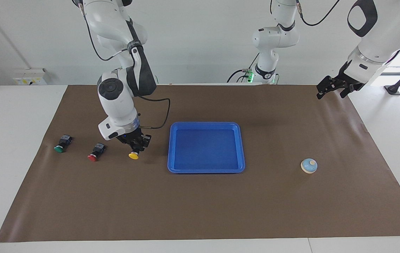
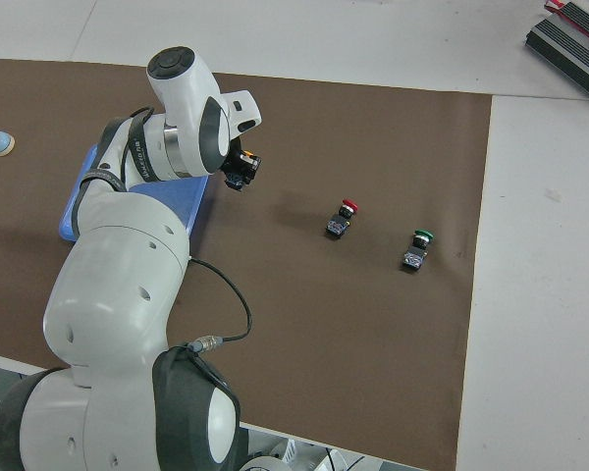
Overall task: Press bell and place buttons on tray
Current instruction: 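Carry the yellow button with the right gripper into the blue tray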
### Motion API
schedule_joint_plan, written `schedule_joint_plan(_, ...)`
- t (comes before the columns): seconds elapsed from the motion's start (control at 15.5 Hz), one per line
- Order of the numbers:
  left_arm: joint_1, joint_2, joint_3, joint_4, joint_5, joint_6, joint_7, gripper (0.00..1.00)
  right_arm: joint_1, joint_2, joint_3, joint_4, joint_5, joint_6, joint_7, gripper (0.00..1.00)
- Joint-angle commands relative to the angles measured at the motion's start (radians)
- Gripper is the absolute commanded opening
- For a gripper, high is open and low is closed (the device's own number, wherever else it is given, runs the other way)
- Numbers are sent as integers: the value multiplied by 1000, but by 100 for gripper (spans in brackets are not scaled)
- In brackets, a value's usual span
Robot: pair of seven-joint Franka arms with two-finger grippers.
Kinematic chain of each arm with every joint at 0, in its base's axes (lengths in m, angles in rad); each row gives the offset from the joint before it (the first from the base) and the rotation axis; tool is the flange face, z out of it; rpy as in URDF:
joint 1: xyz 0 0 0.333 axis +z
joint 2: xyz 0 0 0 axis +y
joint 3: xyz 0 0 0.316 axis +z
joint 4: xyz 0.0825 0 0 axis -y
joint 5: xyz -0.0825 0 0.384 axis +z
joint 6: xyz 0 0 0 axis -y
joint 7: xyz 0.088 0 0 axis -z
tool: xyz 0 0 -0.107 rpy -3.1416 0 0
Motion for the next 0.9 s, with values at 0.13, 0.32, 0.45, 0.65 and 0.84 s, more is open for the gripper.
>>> schedule_joint_plan(0.13, 1, -6, 0, 6, 12, -11, 3, 100, 149, 64, 1, 46, 5, -11, 138, 0)
schedule_joint_plan(0.32, 1, -6, 0, 6, 12, -11, 3, 100, 200, 103, 1, 38, 5, 22, 202, 0)
schedule_joint_plan(0.45, 1, -6, 0, 6, 12, -11, 3, 100, 209, 115, 1, 6, 5, 71, 216, 0)
schedule_joint_plan(0.65, 1, -6, 0, 6, 12, -11, 3, 100, 215, 115, 1, -51, 5, 125, 230, 0)
schedule_joint_plan(0.84, 1, -6, 1, 6, 12, -11, 3, 100, 217, 111, 1, -110, 4, 192, 247, 0)
